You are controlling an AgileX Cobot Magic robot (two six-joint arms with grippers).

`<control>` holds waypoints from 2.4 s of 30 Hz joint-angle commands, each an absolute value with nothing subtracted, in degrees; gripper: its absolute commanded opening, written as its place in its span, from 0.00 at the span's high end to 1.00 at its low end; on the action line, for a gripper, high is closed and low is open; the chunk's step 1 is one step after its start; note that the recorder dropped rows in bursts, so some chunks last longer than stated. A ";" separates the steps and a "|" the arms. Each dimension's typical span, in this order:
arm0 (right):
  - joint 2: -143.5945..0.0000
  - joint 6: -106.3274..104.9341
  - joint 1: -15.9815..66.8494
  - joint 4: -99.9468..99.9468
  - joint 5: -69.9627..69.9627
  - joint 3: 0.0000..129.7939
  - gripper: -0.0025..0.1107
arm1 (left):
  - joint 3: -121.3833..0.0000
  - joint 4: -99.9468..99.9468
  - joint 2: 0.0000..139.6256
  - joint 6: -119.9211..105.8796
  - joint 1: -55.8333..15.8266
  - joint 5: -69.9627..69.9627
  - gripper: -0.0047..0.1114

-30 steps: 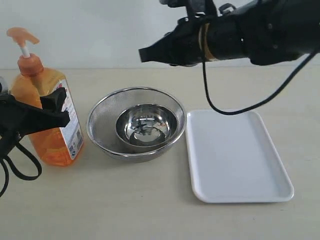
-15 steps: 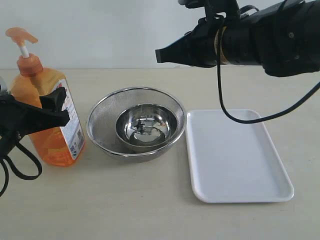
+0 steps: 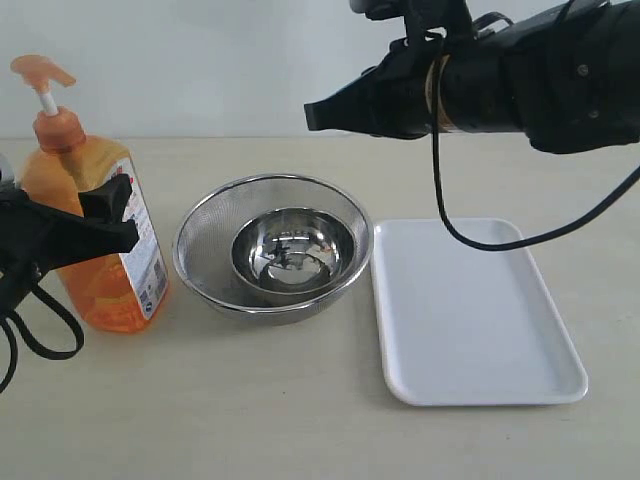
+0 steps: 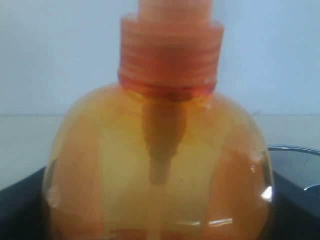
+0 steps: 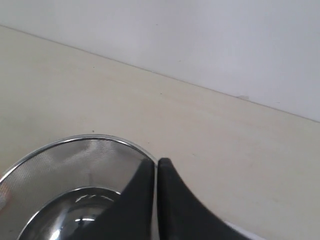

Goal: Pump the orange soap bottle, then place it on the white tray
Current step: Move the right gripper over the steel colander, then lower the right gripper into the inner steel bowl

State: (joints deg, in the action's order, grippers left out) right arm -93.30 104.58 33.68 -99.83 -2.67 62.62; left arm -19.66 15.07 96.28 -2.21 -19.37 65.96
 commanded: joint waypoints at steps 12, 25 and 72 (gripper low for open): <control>-92.63 103.81 33.84 -94.79 -4.74 59.95 0.98 | -20.31 15.16 95.85 -2.60 -19.58 69.96 0.92; -90.83 -6.01 35.04 -6.20 -15.92 60.48 0.98 | -20.31 15.16 95.85 -2.60 -19.58 69.96 0.92; -113.17 -35.24 35.82 35.59 -31.97 80.61 0.98 | -21.37 15.16 95.85 -2.60 -18.94 69.96 0.92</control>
